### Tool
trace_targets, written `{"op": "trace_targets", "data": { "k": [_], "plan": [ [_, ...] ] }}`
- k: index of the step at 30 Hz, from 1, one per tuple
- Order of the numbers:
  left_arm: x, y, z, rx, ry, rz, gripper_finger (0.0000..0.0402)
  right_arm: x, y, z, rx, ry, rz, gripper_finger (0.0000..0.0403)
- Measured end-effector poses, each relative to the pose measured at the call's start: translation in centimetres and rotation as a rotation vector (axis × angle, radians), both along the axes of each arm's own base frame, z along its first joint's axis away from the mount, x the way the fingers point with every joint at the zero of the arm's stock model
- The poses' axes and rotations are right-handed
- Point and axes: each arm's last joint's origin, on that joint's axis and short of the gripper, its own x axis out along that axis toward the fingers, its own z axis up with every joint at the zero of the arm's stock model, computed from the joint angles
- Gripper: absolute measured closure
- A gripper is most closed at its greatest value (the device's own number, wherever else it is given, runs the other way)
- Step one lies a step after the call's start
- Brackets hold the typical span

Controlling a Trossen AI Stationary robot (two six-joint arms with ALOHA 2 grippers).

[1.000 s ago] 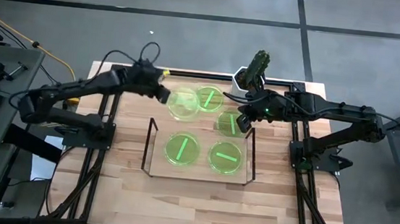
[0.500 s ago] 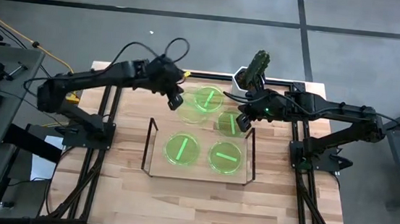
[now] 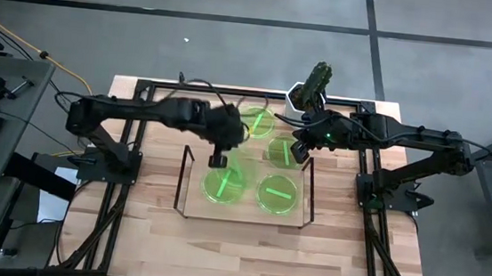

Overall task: Place and stack plates onto a shelf
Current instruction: Stack the green transparent plate on top of the green transparent plate

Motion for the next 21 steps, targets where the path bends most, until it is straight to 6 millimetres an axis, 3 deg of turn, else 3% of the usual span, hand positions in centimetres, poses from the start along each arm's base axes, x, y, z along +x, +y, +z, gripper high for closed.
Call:
{"op": "trace_targets", "data": {
  "k": [8,21],
  "plan": [
    [1.3,-2.5,-2.5,0.068,0.119,-0.085,0.0401,0.0,0.0,0.0,0.0,-0.005,0.0,0.0403],
    [0.4,-3.5,-3.1,0.025,0.231,-0.095,0.0401,0.1,0.0,0.1,0.0,-0.007,0.0,0.0403]
  ]
}}
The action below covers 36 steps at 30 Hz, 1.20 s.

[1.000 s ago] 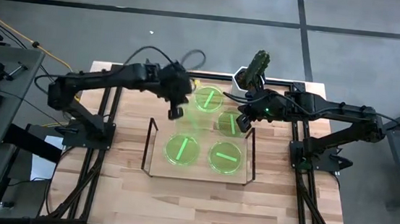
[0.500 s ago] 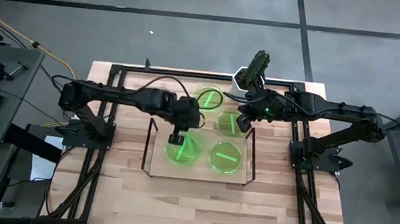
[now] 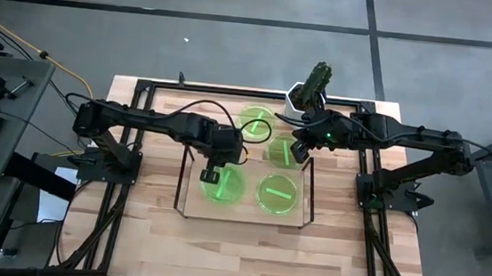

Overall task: Place and stack plates onto a shelf
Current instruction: Stack the green transparent plate on top of the green transparent plate

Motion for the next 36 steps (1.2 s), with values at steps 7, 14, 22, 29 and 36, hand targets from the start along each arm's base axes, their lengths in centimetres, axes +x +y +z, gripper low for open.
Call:
{"op": "trace_targets", "data": {
  "k": [7,14,22,29,36],
  "plan": [
    [0.0,0.0,0.0,0.005,0.0,0.003,0.0401,0.0,0.0,0.0,0.0,0.0,0.0,0.0403],
    [0.0,0.0,0.0,-0.03,-0.005,0.027,0.0375,0.0,0.0,0.0,0.0,0.0,0.0,0.0403],
    [0.0,0.0,0.0,-0.035,-0.005,0.035,0.0302,0.0,0.0,0.0,-0.006,0.002,0.005,0.0403],
    [0.2,0.7,0.1,-0.035,-0.026,0.055,0.0262,0.0,0.0,0.0,-0.006,0.003,0.005,0.0403],
    [-0.5,3.2,1.3,-0.097,-0.097,0.2,0.0255,0.1,0.0,0.1,-0.001,-0.016,-0.002,0.0403]
  ]
}}
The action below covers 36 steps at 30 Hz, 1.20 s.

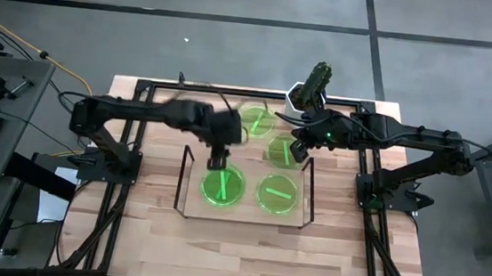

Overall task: Place and stack plates onto a shelf
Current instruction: Stack the green transparent plate on top of the green transparent plate

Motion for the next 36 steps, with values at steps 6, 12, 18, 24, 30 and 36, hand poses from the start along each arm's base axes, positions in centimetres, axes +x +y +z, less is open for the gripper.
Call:
{"op": "trace_targets", "data": {
  "k": [6,12,18,24,30,36],
  "plan": [
    [-2.6,3.1,5.1,-0.112,-0.299,0.143,0.0258,0.3,-0.2,0.3,-0.045,-0.044,-0.048,0.0403],
    [-5.7,4.0,10.5,-0.082,-0.634,0.165,0.0259,0.2,-1.0,0.3,0.0,-0.063,-0.112,0.0391],
    [-7.9,4.1,12.3,-0.051,-0.712,0.173,0.0259,-1.8,-2.5,-1.2,0.07,0.162,-0.198,0.0322],
    [-9.4,4.2,9.1,-0.114,-0.799,0.269,0.0259,-3.8,-3.8,-3.5,0.164,0.239,-0.249,0.0252],
    [-11.8,2.8,5.7,-0.277,-0.947,0.366,0.0259,-6.1,-5.2,-8.7,0.382,0.074,-0.346,0.0238],
    [-13.4,2.1,5.4,-0.353,-1.065,0.392,0.0261,-7.0,-7.6,-13.2,0.536,-0.07,-0.481,0.0237]
  ]
}}
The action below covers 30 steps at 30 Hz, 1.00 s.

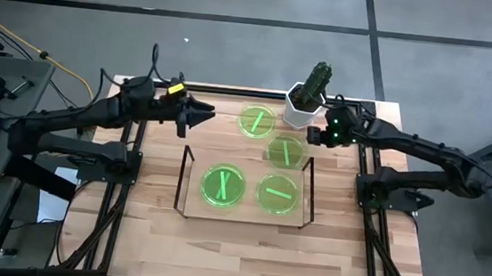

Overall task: Place and stack plates onto a shelf
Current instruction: Stack the green transparent plate on top of the green transparent plate

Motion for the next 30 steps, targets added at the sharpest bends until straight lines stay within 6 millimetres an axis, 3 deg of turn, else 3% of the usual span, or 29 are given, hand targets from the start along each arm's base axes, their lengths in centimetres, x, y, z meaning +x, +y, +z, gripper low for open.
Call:
{"op": "trace_targets", "data": {
  "k": [5,11,26,30],
  "plan": [
    [-0.5,-0.2,0.3,0.001,-0.018,0.0,0.0261,0.1,-1.0,-4.7,0.101,0.078,-0.03,0.0237],
    [-0.5,-0.2,0.3,-0.006,-0.018,0.0,0.0261,1.2,-1.6,-8.0,0.119,0.089,-0.02,0.0237],
    [-0.5,-0.2,0.2,-0.015,-0.002,-0.002,0.0261,3.6,-3.1,-12.0,0.096,0.111,-0.073,0.0238],
    [-0.5,-0.2,0.2,-0.015,-0.002,-0.002,0.0261,3.5,-3.1,-12.2,0.082,0.133,-0.069,0.0263]
  ]
}}
